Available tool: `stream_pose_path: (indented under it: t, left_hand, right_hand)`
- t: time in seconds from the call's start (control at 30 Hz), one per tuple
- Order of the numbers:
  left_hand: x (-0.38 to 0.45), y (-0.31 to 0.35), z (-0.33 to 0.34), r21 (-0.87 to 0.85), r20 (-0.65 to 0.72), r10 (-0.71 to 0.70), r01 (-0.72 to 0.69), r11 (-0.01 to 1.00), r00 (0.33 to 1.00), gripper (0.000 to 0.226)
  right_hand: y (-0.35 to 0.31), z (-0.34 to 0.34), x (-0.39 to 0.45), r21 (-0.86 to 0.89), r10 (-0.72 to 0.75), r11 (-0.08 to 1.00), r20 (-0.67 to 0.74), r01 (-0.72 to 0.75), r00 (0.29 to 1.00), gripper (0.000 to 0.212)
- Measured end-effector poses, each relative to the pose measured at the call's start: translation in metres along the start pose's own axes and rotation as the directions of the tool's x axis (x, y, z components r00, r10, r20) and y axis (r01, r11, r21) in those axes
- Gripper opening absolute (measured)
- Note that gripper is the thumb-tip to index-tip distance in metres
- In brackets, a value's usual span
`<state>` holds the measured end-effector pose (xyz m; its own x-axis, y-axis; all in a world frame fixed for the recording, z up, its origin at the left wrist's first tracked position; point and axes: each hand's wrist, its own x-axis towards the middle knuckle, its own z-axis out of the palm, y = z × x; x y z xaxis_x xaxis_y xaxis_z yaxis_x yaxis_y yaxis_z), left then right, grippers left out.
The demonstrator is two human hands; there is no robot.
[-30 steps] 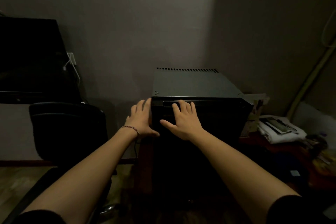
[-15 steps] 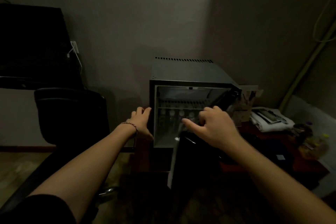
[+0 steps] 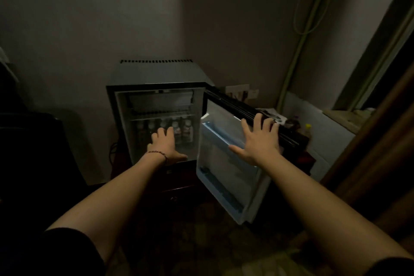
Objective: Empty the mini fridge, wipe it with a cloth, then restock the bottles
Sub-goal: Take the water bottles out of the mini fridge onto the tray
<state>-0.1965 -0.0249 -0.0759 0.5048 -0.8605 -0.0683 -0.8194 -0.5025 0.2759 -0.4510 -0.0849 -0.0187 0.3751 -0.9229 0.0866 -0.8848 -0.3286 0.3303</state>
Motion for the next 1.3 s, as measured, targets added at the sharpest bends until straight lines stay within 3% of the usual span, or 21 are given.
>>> stream_pose_path:
  t: [0.17,0.37,0.47,0.6,0.8,1.07,1.13,1.23,1.3]
  left_hand:
    - [-0.002,0.040,0.001,-0.001,-0.003,0.104,-0.104,0.995,0.995,0.126]
    - [0.003,0.045,0.000,0.000,-0.019,0.133,-0.133,0.991,0.991,0.128]
    - [0.012,0.035,-0.004,-0.004,-0.031,0.096,-0.097,0.995,0.995,0.128]
    - [0.025,0.000,-0.006,0.015,-0.064,0.045,-0.045,0.999,0.997,0.122]
    - [0.063,-0.087,0.011,0.072,0.028,-0.081,0.079,0.994,0.996,0.120]
    - [0.151,-0.148,0.030,0.068,0.123,-0.005,-0.003,0.998,0.992,0.107]
    - [0.170,-0.155,0.039,0.056,0.167,-0.020,0.011,0.998,0.986,0.098]
    - [0.192,-0.161,0.049,0.045,0.284,-0.021,0.009,0.999,0.959,0.065]
    - [0.209,-0.164,0.057,0.052,0.331,-0.039,0.023,0.998,0.943,0.061]
  right_hand:
    - [0.033,0.018,0.015,0.026,-0.049,0.998,-0.029,0.050,0.998,0.094]
    - [0.020,0.021,0.024,0.097,-0.035,0.994,-0.081,0.042,0.996,0.093]
    - [-0.017,0.016,0.031,0.088,-0.227,0.966,-0.153,0.242,0.962,0.093]
    - [-0.084,0.014,0.053,0.287,-0.341,0.894,-0.060,0.344,0.938,0.089]
    - [-0.177,0.045,0.098,0.337,-0.406,0.867,0.046,0.368,0.913,0.086]
    - [-0.271,0.065,0.174,0.417,-0.436,0.843,0.162,0.339,0.885,0.076]
    - [-0.287,0.075,0.190,0.431,-0.441,0.838,0.175,0.335,0.880,0.071]
    - [-0.297,0.083,0.212,0.425,-0.420,0.855,0.228,0.298,0.879,0.058]
    - [-0.301,0.088,0.232,0.423,-0.407,0.866,0.290,0.266,0.866,0.051]
